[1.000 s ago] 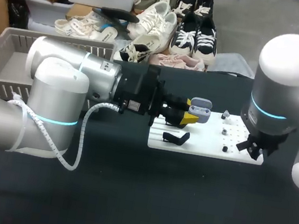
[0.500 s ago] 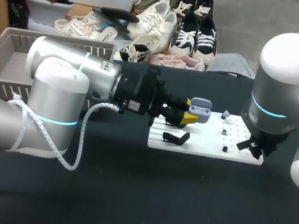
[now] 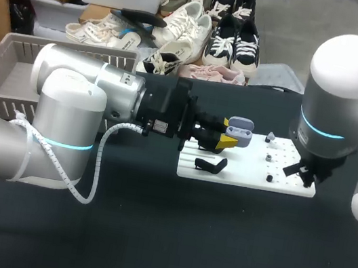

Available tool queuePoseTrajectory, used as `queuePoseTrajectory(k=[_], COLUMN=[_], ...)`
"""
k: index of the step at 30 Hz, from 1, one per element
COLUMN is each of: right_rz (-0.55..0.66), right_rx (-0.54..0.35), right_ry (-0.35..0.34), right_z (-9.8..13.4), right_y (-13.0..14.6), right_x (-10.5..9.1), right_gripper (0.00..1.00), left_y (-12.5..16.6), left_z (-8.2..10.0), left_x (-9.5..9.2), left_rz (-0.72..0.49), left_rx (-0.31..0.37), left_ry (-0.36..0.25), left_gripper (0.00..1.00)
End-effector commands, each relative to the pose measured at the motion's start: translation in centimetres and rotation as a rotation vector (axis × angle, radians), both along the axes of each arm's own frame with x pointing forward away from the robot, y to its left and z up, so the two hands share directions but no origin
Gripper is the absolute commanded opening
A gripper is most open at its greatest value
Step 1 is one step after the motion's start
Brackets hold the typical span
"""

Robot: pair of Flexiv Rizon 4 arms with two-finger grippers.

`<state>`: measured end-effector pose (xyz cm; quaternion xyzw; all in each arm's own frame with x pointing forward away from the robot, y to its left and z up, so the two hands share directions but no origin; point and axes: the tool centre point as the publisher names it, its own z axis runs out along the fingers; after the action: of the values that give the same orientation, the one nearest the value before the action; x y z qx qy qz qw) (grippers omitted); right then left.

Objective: Pick up each earbud case from the left stands, insert the matching earbuds, close the lid, and place the case in the box.

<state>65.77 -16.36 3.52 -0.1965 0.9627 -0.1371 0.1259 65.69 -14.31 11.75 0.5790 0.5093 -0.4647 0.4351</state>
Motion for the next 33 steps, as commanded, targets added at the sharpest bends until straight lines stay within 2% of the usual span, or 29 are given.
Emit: queuePoseTrajectory(k=[1,8,18,26,33], right_rz=[-0.01,-0.086,-0.219,-0.256,-0.29], right_rx=[-0.002,-0.011,0.051,0.067,0.116], right_ry=[-0.055,-0.115,-0.144,-0.122,-0.14], right_z=[2.1,5.7,11.3,13.6,14.9], right_y=[-0.2,0.9,5.1,8.7,11.6], right_x=[-2.0,-3.8,-5.8,-7.0,-6.7], right_gripper=[0.0,0.0,0.0,0.0,0.0], left_y=[0.0,0.0,0.0,0.0,0.0], left_z=[0.0,0.0,0.0,0.0,0.0], left_x=[0.1,0.1,0.1,0.1,0.1], left_rz=[-0.001,-0.001,-0.001,-0.001,-0.001], left_rx=[0.0,0.0,0.0,0.0,0.0], left_ry=[0.0,0.0,0.0,0.0,0.0], left_gripper=[0.0,0.0,0.0,0.0,0.0])
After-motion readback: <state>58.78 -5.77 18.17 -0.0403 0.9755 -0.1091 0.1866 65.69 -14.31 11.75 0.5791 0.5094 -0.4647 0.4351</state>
